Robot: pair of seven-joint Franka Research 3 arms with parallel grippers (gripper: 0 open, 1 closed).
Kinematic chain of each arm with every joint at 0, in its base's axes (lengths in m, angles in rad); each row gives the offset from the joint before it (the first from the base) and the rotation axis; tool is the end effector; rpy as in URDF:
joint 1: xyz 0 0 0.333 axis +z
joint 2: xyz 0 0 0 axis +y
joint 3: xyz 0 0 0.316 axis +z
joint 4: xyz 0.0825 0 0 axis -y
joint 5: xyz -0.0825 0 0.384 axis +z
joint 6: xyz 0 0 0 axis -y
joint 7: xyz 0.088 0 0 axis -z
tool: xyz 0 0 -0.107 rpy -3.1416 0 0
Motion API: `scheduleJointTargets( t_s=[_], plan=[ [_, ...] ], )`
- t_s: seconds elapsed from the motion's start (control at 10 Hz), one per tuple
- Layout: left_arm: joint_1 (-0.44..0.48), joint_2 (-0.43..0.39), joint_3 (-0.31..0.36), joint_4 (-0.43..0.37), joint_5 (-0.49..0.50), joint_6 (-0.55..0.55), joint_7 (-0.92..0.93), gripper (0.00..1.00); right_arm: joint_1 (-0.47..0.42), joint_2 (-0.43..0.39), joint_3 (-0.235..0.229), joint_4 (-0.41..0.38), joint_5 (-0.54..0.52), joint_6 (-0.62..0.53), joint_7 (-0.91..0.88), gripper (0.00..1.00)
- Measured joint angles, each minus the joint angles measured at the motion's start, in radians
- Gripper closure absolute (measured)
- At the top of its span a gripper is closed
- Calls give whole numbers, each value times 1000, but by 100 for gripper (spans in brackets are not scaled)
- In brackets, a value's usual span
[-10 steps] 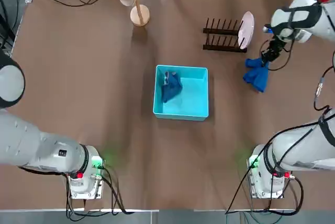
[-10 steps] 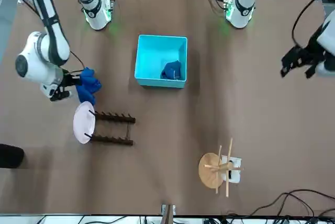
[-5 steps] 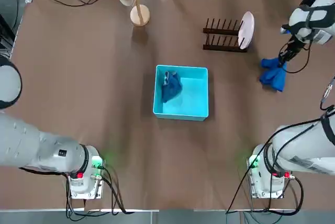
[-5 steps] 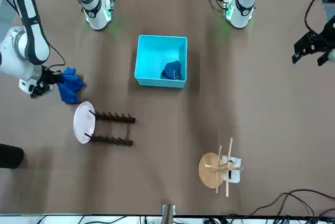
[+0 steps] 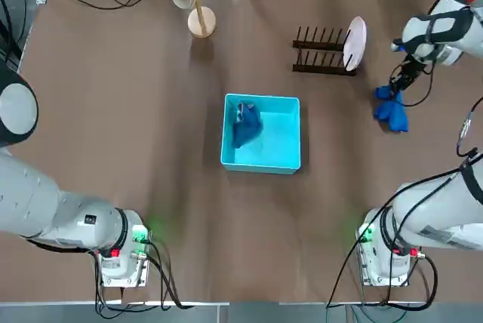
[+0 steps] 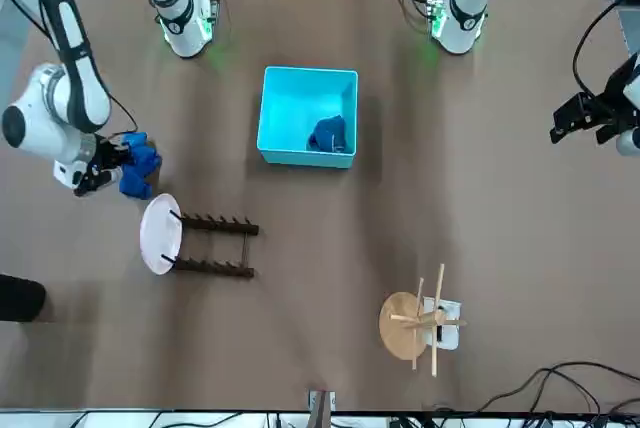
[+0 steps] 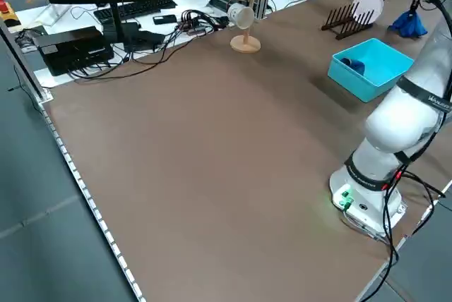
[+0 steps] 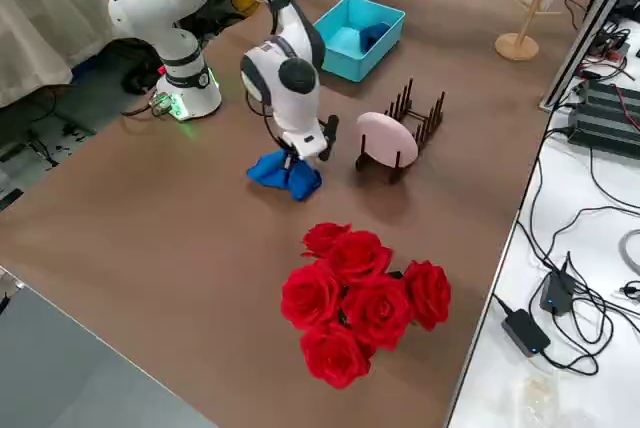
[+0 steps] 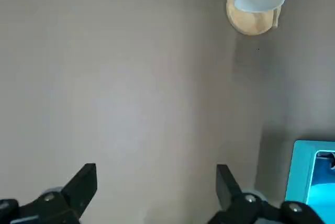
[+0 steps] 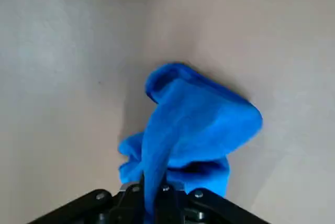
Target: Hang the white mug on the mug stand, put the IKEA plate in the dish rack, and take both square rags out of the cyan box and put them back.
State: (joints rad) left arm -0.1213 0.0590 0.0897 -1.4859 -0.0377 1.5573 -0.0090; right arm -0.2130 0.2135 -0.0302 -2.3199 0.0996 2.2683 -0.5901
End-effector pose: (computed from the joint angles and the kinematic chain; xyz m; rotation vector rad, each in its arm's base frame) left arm 0.5715 -0.0238 0.6303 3.1087 -0.0366 0.0186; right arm 0.4778 -0.1163 0.2301 -2.9341 -0.4024 0.3236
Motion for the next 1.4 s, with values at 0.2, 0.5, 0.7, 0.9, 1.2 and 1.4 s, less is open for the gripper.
scheduleJointTargets(
  t_s=[0.2,0.5,0.7,0.9,1.2,1.4],
  plan=[
    [0,0,-11,2,0,15,-13,0,108,11,5,0,61,17,125,96],
    [0,0,-12,3,0,21,-15,0,295,22,9,-1,97,33,381,96],
    [0,1,-12,3,7,23,-15,0,367,12,9,10,97,-14,482,96],
    [0,1,-16,3,14,27,-15,0,393,-65,9,60,98,-142,530,96],
    [0,1,-24,3,14,28,-15,0,421,-161,9,219,99,-430,628,96],
    [0,1,-34,3,14,28,-15,0,474,-161,11,262,104,-493,709,96]
  ],
)
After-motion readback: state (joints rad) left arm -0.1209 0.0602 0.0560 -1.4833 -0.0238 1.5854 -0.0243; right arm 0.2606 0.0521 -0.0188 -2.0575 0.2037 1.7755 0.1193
